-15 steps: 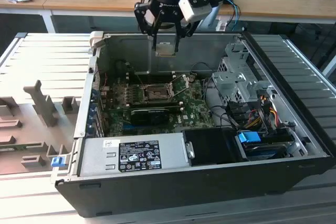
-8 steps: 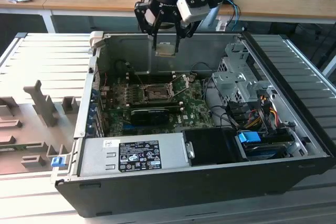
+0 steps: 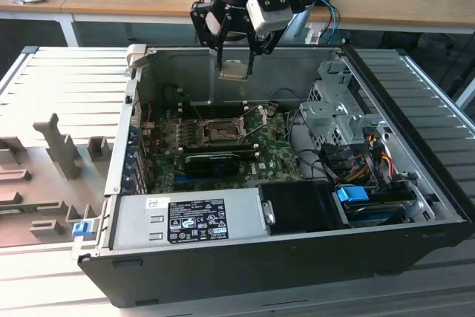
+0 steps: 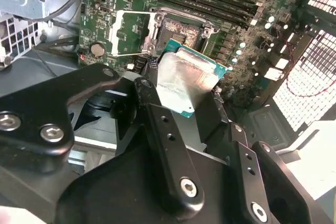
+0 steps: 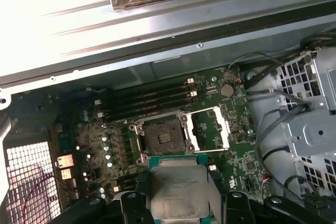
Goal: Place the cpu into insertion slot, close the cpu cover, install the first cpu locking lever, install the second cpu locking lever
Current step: 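Place the cpu into insertion slot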
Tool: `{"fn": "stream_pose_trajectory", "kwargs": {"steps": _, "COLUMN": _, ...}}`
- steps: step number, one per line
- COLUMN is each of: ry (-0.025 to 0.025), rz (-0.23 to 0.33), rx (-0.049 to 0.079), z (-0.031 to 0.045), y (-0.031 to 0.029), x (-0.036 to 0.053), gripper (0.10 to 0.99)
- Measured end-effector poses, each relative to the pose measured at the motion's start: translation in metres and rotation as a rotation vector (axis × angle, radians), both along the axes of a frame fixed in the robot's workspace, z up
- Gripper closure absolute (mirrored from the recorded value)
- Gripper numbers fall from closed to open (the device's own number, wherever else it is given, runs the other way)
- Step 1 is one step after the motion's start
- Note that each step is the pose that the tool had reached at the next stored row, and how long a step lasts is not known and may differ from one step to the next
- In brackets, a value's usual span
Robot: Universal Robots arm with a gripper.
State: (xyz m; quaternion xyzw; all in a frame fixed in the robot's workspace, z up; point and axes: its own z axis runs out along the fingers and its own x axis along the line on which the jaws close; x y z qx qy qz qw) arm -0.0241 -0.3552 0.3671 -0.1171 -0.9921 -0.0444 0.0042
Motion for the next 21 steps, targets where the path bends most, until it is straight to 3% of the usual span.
{"fn": "stream_pose_trajectory", "kwargs": {"steps": 3, "ry": 0.0000, "rz": -0.063, "rx": -0.002, "z": -0.0002, "y": 0.0001, "x": 0.0000, "gripper": 0.557}}
{"fn": "stream_pose_trajectory", "kwargs": {"steps": 16, "ry": 0.0002, "rz": -0.220, "rx": -0.002, "z": -0.0012, "y": 0.0000, "x": 0.0001, "gripper": 0.557}}
{"fn": "stream_pose_trajectory", "kwargs": {"steps": 21, "ry": 0.0001, "rz": -0.304, "rx": -0.002, "z": -0.0032, "y": 0.0001, "x": 0.0000, "gripper": 0.557}}
